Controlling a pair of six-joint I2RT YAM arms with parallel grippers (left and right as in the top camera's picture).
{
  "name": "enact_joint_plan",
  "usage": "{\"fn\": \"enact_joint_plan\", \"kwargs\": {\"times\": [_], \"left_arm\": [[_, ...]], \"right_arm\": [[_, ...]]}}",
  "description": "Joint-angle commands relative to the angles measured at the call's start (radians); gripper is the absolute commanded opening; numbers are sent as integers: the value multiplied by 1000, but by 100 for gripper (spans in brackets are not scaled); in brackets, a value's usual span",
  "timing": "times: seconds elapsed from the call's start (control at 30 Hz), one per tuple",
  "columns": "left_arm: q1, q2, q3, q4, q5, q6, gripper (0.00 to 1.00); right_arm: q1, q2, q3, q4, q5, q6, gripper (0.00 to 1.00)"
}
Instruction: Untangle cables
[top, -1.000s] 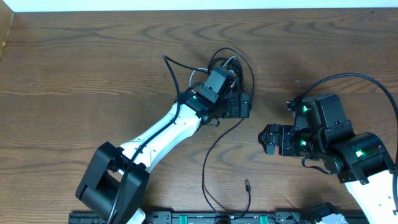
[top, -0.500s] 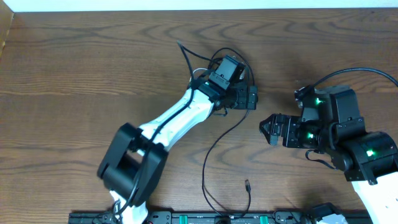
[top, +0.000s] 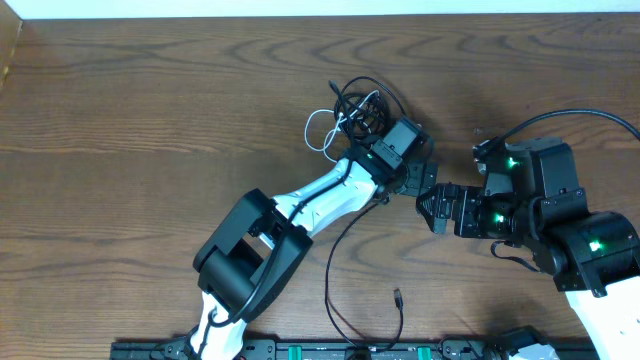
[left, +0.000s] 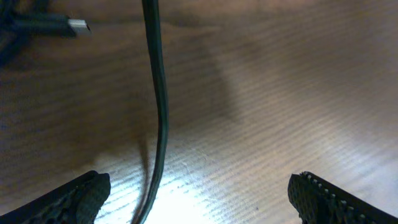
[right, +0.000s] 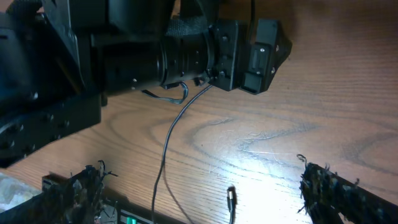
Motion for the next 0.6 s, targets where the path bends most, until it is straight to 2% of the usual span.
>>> {"fn": "enact_joint_plan", "kwargs": {"times": [0.0, 0.17, 0.57], "left_arm": [[9, 2, 9, 1, -116, 17, 96], [11, 4, 8, 16, -115, 16, 92], [8, 6, 8, -2, -95, -13, 92]], "right_arm": [[-5, 0, 18, 2, -9, -10, 99], [-5, 0, 18, 2, -10, -10, 99], [-5, 0, 18, 2, -10, -10, 99]]}}
